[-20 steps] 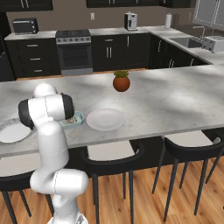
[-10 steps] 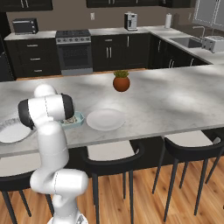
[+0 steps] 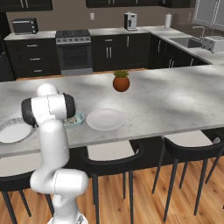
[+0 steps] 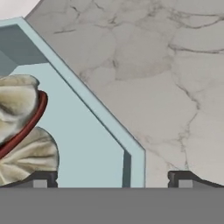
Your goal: Place two dumplings into each of the tupperware containers and then place the containers in the fridge.
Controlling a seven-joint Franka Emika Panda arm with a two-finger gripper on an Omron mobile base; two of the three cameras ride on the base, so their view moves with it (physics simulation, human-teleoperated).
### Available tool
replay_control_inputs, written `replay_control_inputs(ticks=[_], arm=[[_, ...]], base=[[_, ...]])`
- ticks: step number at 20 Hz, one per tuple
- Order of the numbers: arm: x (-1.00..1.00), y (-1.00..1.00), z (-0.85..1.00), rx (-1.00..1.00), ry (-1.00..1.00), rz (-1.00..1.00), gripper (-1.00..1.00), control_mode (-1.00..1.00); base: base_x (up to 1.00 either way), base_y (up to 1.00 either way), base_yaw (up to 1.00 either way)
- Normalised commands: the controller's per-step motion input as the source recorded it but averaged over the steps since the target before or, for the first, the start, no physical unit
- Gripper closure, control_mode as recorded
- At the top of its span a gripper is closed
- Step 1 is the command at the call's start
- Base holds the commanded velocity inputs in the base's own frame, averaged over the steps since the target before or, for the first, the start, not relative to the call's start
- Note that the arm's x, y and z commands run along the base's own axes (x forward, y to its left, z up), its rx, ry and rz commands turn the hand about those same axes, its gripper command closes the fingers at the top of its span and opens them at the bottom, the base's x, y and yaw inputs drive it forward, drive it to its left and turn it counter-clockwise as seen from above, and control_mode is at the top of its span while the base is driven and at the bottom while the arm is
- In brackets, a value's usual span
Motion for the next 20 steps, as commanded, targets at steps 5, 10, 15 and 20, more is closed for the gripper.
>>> replay_control_inputs(ticks=[5, 10, 15, 20], arm=[[0.06, 0.0, -0.88, 0.04, 0.23, 0.0, -1.0, -1.0], [0.0, 0.0, -1.0, 0.01, 0.19, 0.0, 1.0, -1.0], [0.0, 0.0, -0.95, 0.0, 0.08, 0.0, 1.0, -1.0], [-0.04, 0.0, -0.66, 0.01, 0.0, 0.0, 1.0, -1.0]], base=[[0.0, 0.0, 0.0], [0.0, 0.0, 0.0], [0.0, 0.0, 0.0], [0.0, 0.0, 0.0]])
